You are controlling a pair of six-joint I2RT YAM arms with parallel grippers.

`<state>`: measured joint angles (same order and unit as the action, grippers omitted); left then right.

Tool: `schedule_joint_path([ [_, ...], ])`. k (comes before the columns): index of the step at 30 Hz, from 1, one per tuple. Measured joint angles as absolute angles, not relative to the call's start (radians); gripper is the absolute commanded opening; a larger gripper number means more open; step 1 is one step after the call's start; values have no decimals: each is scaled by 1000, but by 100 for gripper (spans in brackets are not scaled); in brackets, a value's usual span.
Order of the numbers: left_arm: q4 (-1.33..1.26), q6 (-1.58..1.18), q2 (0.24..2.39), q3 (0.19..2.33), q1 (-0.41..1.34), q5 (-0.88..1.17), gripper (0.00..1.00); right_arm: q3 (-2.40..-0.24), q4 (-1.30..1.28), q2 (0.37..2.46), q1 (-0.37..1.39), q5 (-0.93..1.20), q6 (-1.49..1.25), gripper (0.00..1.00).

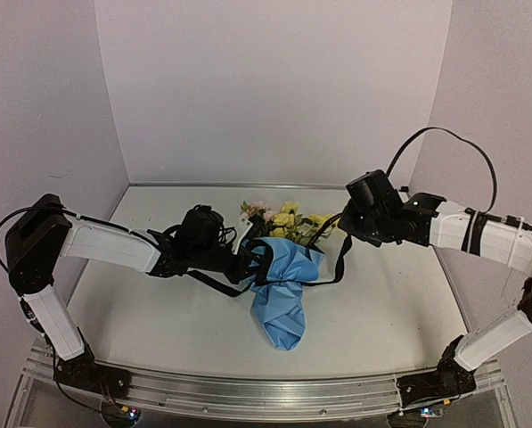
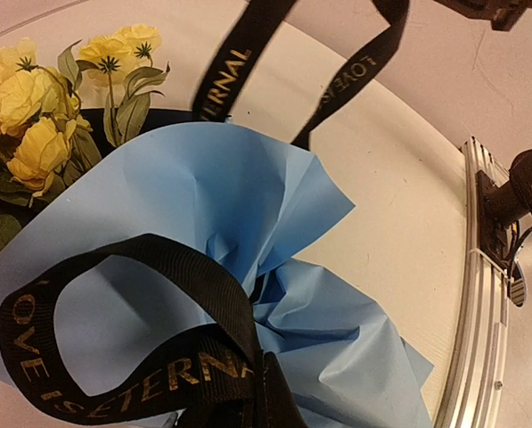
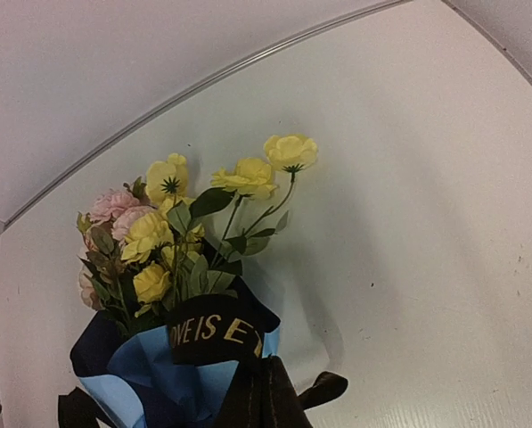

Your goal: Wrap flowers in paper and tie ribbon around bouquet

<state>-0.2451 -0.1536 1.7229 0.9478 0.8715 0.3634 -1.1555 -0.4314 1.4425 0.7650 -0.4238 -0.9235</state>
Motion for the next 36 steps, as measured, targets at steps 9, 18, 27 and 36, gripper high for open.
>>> schedule_joint_path([
  [9, -254, -146, 1723, 937, 871, 341, 0, -1218, -494, 1369, 985, -486, -969, 0],
  [18, -272, -144, 1723, 934, 871, 323, 0, -1330, -521, 1412, 1047, -487, -971, 0],
  [27, -281, -131, 1723, 926, 871, 312, 0, -1403, -546, 1411, 1116, -536, -955, 0],
  [36, -297, -131, 1722, 907, 871, 310, 0, -1209, -645, 1321, 1126, -627, -1059, 0],
])
